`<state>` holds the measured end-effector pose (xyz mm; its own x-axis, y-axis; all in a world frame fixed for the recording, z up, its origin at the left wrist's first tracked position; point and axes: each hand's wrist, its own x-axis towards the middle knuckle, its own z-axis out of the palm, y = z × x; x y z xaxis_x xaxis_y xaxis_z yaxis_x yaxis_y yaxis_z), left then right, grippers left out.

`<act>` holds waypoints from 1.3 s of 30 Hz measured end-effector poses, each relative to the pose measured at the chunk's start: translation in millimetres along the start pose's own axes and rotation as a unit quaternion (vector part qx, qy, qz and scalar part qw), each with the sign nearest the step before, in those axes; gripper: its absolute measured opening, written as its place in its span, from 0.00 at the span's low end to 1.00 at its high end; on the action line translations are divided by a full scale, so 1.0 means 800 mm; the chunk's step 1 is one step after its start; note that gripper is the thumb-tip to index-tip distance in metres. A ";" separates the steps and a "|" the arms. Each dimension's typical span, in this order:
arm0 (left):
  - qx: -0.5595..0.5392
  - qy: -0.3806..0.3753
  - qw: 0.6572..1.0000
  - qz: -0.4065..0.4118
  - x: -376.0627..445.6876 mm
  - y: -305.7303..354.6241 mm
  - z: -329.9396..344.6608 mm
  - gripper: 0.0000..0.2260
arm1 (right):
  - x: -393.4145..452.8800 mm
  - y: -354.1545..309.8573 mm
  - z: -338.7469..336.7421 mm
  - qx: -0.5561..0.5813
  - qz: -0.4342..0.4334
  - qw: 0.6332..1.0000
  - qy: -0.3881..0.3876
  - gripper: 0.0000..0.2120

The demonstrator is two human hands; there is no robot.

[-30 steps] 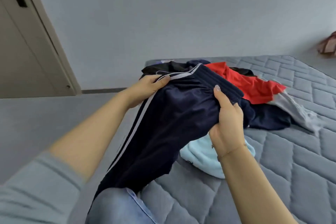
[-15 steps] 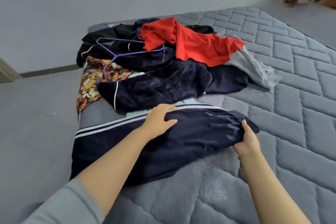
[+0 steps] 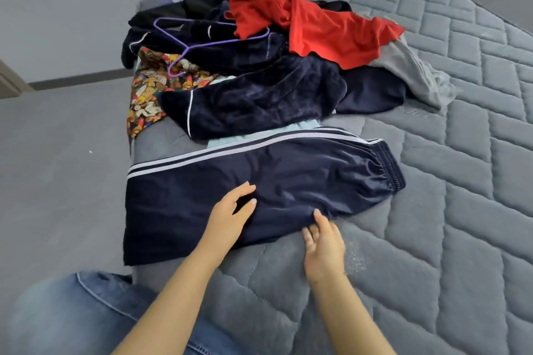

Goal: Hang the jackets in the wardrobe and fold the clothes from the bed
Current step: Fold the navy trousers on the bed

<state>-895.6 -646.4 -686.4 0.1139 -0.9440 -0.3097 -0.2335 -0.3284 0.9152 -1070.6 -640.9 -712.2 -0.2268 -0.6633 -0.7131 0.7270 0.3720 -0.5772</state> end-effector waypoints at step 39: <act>-0.738 0.261 0.621 -0.039 0.004 -0.115 -0.249 0.16 | 0.047 -0.040 0.084 -0.069 -0.118 0.990 0.034 0.26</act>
<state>-681.7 -613.0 -720.6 0.4565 -0.6611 -0.5955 0.8881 0.3785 0.2607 -1059.2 -721.4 -693.7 -0.4256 -0.6989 -0.5748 0.5539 0.3011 -0.7763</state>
